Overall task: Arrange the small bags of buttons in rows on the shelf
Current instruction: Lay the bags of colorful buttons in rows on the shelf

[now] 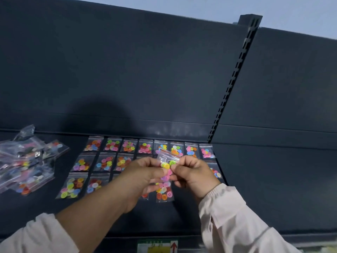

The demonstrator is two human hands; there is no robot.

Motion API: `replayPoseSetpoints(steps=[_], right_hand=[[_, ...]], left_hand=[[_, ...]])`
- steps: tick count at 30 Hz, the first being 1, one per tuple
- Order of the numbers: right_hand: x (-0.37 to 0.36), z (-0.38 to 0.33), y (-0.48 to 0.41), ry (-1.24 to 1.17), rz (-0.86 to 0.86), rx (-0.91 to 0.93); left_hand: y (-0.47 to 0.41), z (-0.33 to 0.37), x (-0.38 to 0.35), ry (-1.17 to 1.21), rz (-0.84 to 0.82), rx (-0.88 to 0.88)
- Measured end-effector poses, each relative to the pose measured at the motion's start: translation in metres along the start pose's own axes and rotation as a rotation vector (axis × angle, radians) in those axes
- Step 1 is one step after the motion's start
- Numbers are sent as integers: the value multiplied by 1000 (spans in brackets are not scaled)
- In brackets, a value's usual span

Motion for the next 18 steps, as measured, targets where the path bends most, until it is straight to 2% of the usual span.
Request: replayPoseSetpoints(steps=[4,9,15,18], right_hand=[[12,-2,5,24,31,63],[33,7,3,51,77,-7],[57,37,0,328,167,-71],[64,38,1,754,218,67]], left_hand=[[0,-3,-12,-206,32,-48],[-1,-9,-19,-430,28,-173],[-7,-20,-9,-971,104,-551],[-5,-26,-11,-1160,69,-751]])
Point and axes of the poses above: each hand's wrist, its own y-axis away from the middle knuckle, its own x-axis out of the back of the hand, z = x × y, the point moved 3 cm from there along -y, towards the middle knuckle, and after that the axes turned 8 degrees about z, right-handed, at the moved point
